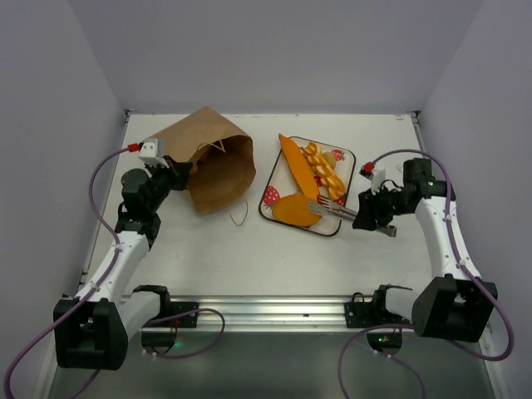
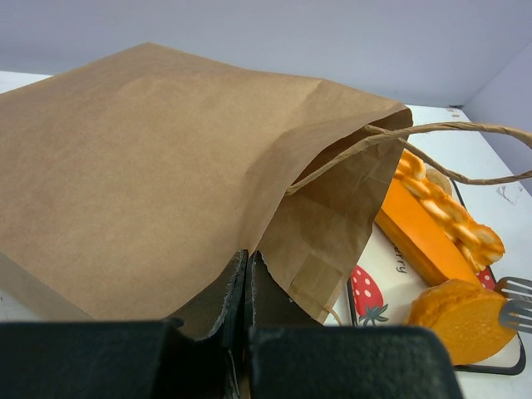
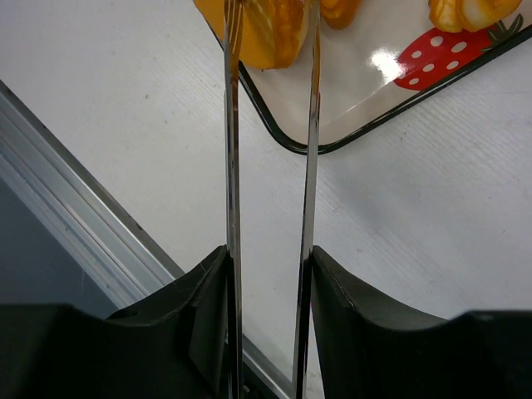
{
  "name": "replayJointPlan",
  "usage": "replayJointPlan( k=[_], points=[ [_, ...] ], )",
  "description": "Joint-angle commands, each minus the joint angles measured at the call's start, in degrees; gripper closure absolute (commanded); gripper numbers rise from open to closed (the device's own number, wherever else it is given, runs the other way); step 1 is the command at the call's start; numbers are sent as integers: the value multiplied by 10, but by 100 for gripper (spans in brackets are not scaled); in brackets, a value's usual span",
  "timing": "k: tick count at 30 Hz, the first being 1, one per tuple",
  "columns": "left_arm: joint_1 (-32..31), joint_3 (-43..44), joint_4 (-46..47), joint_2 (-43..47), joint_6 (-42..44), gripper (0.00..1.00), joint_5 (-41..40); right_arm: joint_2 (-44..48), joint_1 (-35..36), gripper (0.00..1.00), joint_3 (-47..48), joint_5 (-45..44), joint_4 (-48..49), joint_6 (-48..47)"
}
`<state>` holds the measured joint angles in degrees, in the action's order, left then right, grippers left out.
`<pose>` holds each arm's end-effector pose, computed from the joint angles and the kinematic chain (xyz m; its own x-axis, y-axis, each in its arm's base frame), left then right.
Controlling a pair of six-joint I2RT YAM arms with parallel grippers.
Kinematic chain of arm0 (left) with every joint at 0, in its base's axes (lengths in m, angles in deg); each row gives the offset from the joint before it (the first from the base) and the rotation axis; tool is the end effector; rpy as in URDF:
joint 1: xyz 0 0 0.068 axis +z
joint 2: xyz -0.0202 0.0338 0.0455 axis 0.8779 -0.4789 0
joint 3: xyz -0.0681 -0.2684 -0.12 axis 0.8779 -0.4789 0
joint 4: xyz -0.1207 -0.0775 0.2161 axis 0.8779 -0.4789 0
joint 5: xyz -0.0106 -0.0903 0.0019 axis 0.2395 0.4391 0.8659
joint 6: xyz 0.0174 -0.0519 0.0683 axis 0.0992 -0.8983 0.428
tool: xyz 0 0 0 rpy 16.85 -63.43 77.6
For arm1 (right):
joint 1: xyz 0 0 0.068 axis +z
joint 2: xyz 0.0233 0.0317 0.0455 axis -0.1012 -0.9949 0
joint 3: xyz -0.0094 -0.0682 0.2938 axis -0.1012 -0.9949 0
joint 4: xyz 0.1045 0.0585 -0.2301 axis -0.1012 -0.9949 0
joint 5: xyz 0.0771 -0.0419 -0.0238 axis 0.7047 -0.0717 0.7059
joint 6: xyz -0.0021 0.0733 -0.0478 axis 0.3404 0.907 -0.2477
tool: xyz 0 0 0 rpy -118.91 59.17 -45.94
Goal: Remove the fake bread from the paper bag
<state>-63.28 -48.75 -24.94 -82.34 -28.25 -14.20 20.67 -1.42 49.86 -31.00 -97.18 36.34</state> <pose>0.2574 -0.0311 0.3006 -0.2081 -0.3183 -0.9249 0.2666 0.8913 -0.3667 0.2103 0.0220 0.2753 -0.7228 -0.3547 -0.5930 -0.6117 0.7276 0.3104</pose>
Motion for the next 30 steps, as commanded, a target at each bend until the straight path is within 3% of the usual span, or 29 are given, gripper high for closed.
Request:
replayJointPlan(
  k=[1,15,23,26,30],
  points=[
    [7,8,15,12,13,98,-3,17,-9,56,16,15,21,11],
    [7,10,16,10,14,98,4,12,-21,54,71,38,27,20],
    [7,19,12,8,9,98,23,3,-19,58,113,86,29,20],
    [7,24,7,6,-2,98,34,-11,2,59,124,101,36,29],
    [7,32,-3,9,-22,98,48,-17,96,60,115,88,87,83]
  ],
)
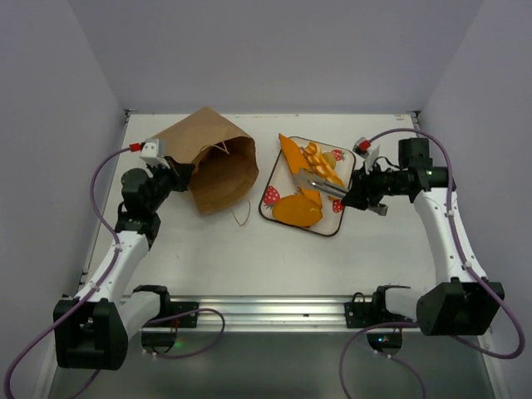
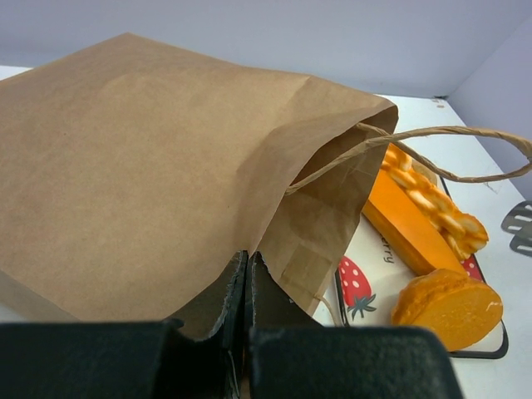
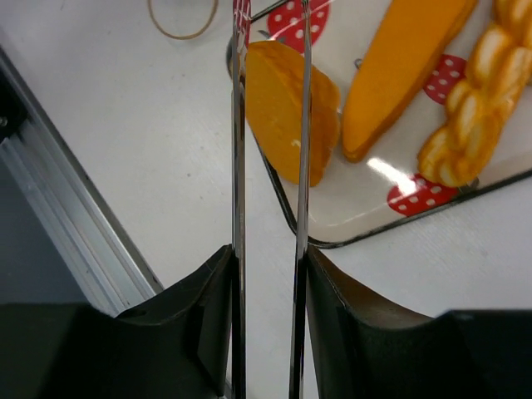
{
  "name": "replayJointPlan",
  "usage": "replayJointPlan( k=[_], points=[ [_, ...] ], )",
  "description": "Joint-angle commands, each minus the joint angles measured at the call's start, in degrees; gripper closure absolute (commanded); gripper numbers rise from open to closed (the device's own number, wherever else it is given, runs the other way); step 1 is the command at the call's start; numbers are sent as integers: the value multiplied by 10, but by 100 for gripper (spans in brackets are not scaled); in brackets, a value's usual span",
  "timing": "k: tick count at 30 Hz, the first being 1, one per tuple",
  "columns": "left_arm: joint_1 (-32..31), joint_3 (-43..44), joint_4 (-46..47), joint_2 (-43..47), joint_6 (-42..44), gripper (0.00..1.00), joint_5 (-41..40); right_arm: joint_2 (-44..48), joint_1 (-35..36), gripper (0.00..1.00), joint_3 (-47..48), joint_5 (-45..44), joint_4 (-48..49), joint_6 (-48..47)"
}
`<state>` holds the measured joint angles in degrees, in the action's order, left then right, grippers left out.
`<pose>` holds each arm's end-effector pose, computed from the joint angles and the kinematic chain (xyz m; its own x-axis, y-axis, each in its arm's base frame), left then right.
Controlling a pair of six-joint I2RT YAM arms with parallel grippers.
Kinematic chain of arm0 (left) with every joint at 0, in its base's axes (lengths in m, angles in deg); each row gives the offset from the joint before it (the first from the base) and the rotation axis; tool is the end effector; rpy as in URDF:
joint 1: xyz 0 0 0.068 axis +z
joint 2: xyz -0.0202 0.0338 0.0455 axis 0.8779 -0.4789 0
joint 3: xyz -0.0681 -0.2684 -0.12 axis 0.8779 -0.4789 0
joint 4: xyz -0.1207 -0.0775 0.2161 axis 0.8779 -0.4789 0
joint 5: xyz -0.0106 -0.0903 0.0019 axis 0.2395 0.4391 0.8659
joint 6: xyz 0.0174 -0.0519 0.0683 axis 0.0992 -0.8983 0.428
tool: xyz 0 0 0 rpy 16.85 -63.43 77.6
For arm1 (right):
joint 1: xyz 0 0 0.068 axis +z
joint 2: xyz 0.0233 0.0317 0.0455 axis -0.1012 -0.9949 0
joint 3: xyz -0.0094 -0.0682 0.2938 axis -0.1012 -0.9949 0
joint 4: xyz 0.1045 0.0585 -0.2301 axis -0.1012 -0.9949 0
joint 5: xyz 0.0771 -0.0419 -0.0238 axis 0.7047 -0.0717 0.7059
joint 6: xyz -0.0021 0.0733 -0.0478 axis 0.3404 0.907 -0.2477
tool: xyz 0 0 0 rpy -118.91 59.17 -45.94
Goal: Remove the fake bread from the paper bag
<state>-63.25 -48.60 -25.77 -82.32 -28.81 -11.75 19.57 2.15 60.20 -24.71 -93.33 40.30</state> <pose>0.2561 -0.0340 0.2997 -0.2351 -0.3216 -0.9172 0.2971 0.8747 -0.3829 0.2333 0.0399 0.3349 -0.5715 -0.3244 -0.7538 -0.7090 0.6576 0.2545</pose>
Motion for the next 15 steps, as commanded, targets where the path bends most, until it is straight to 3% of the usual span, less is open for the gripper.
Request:
replayJointPlan(
  k=[1,9,15],
  points=[
    [7,32,3,9,-25,98,26,-6,80,60,8,20,65,55],
    [7,38,-14,27,-67,98,44,-62,253,61,1,-3,215,150],
    [7,27,-37,38,-94,98,58,-98,372,61,-34,-96,381,212]
  ],
)
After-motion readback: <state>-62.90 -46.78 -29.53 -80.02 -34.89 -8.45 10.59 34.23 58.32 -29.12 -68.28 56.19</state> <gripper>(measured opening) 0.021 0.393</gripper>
